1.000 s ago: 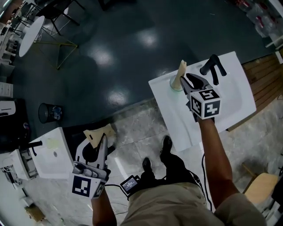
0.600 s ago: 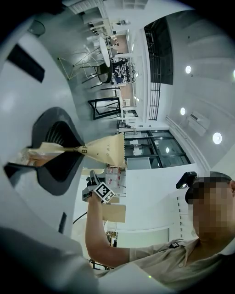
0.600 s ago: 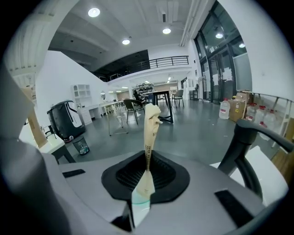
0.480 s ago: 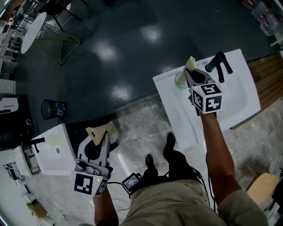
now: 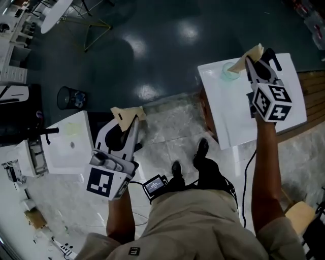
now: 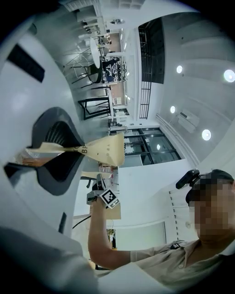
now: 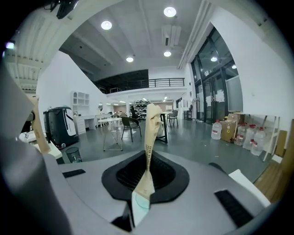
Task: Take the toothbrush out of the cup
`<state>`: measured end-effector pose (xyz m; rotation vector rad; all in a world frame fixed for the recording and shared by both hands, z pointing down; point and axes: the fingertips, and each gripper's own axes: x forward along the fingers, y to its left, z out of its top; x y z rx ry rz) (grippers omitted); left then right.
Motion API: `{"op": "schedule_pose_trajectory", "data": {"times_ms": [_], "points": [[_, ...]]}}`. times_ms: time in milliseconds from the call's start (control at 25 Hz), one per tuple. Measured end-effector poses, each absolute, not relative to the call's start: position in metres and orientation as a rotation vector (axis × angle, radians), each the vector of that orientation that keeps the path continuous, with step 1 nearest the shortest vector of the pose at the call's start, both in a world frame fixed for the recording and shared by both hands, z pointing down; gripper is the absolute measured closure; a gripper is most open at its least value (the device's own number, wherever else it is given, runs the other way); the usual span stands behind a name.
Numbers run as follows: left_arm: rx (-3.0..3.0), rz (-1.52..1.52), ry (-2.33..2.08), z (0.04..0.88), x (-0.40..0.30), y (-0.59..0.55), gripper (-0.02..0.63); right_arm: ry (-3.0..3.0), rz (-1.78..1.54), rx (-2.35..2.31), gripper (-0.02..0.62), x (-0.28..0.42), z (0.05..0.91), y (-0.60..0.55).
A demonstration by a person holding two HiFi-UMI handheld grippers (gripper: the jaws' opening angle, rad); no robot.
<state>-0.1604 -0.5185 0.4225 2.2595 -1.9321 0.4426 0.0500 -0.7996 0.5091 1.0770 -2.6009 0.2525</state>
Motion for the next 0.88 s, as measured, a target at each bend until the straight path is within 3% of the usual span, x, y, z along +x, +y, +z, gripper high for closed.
{"op": "schedule_pose_trajectory", "data": {"times_ms": [880], "points": [[2.475, 0.184, -2.088, 0.299, -0.269, -0.293, 0.569, -2.844, -0.013, 0.930, 0.571, -0.046, 0.289, -0.462]]}}
